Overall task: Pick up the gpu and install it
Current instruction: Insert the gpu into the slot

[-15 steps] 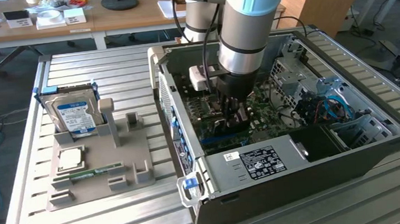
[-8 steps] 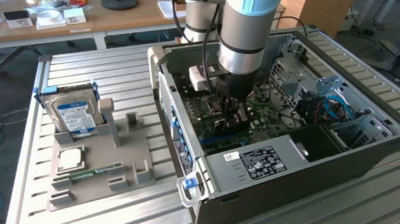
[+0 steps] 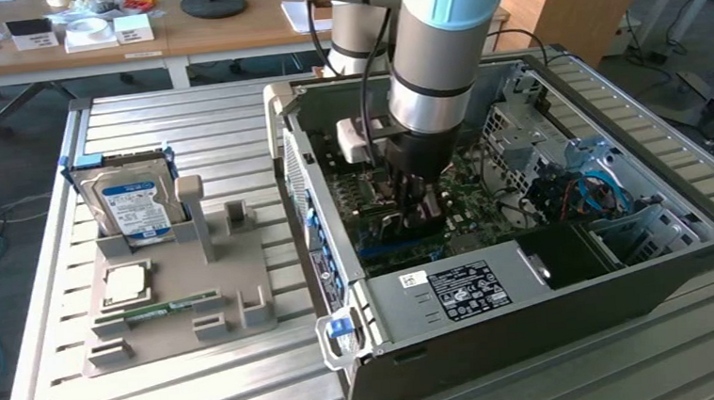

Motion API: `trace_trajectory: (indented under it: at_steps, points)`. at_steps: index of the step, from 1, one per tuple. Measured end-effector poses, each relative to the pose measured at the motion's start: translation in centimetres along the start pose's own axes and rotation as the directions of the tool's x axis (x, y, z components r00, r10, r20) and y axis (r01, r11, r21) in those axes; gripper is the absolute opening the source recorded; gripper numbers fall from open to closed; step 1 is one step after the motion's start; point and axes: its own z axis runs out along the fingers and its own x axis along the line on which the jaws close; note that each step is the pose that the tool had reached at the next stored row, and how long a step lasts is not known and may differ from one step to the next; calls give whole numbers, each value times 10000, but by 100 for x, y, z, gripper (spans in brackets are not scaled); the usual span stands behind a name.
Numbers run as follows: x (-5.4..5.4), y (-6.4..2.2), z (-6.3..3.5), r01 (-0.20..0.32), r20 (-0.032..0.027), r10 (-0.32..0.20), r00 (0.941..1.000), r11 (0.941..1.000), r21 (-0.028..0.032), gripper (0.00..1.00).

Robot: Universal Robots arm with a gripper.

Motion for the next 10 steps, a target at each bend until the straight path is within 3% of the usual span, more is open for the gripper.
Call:
trace_trajectory:
  at_steps: [10]
  points:
    - [1, 6, 23, 1, -4, -1, 10000, 10000, 2, 27]
